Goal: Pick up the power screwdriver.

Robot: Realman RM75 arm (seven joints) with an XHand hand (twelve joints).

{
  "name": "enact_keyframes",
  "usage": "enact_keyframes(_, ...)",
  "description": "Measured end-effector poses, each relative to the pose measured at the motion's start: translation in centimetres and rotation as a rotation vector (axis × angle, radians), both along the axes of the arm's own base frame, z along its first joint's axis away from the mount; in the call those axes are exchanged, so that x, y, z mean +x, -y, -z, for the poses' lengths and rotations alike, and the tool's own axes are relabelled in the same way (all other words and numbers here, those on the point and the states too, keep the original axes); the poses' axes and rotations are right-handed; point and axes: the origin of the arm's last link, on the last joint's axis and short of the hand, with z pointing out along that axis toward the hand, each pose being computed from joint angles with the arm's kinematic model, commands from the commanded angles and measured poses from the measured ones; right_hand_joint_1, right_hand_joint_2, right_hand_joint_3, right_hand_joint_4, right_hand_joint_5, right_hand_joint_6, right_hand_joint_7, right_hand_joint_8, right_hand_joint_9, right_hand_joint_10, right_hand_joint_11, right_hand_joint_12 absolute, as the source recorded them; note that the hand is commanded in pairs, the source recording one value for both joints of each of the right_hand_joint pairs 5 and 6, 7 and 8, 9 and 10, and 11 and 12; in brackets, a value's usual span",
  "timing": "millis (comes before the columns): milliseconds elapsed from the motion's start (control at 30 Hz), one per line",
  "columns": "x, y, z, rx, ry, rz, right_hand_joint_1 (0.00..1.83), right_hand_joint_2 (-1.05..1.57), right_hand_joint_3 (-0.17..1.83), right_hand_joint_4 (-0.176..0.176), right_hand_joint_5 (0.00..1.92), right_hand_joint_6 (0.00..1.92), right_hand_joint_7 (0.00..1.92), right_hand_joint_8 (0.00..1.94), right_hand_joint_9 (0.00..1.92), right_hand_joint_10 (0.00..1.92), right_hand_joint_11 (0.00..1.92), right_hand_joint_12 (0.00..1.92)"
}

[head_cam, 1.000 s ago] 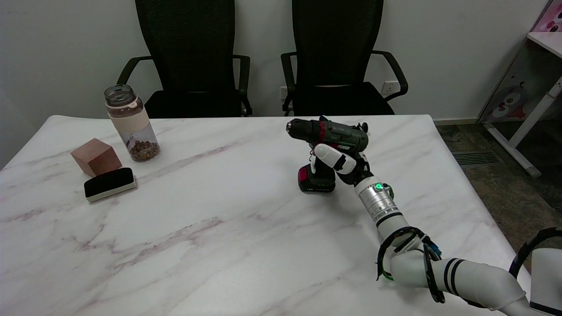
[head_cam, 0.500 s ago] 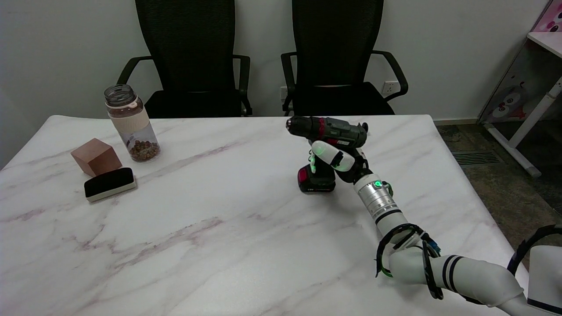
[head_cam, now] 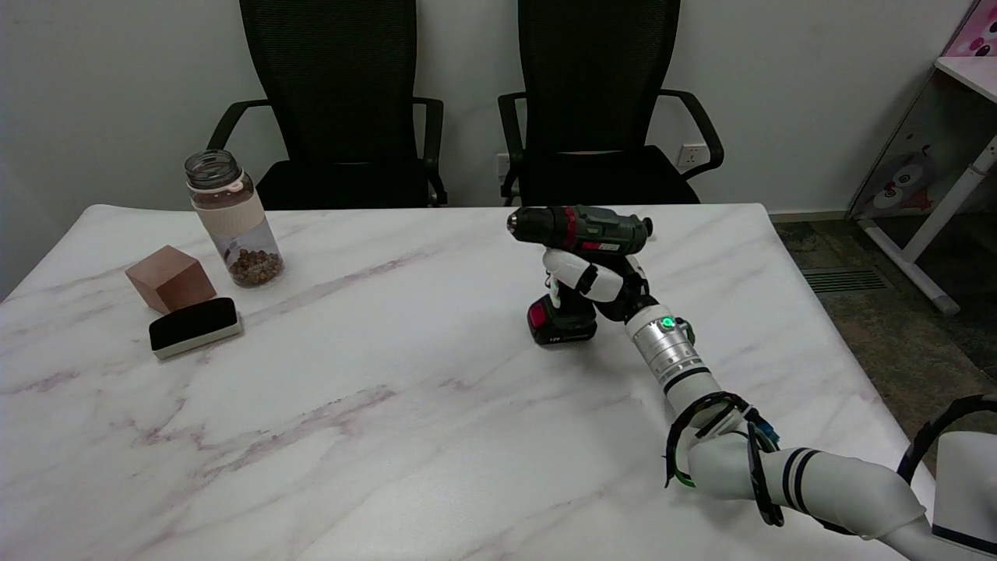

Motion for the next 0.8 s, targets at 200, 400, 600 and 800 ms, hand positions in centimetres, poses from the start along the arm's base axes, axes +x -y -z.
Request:
enact_keyframes(200, 0.2, 0.2, 0.1, 0.006, -0.008, -0.005, 1.18, 0.31, 1.06, 0.013, 1.23, 1.23, 1.23, 1.23, 1.48, 1.48, 1.39, 1.39)
enact_keyframes(400, 0.5, 0.4, 0.4, 0.02, -0.025, -0.016, 1.26, 0.45, 1.15, -0.007, 1.04, 1.04, 1.04, 1.04, 1.53, 1.53, 1.41, 1.41)
enact_keyframes(600, 0.9, 0.7, 0.6, 0.036, -0.043, -0.028, 1.31, 0.76, 0.94, -0.001, 1.09, 1.09, 1.09, 1.09, 1.6, 1.6, 1.48, 1.48)
enact_keyframes(800, 1.2, 1.1, 0.8, 0.046, -0.053, -0.037, 1.33, 1.26, 0.96, 0.027, 1.39, 1.39, 1.39, 1.39, 1.72, 1.72, 1.6, 1.6)
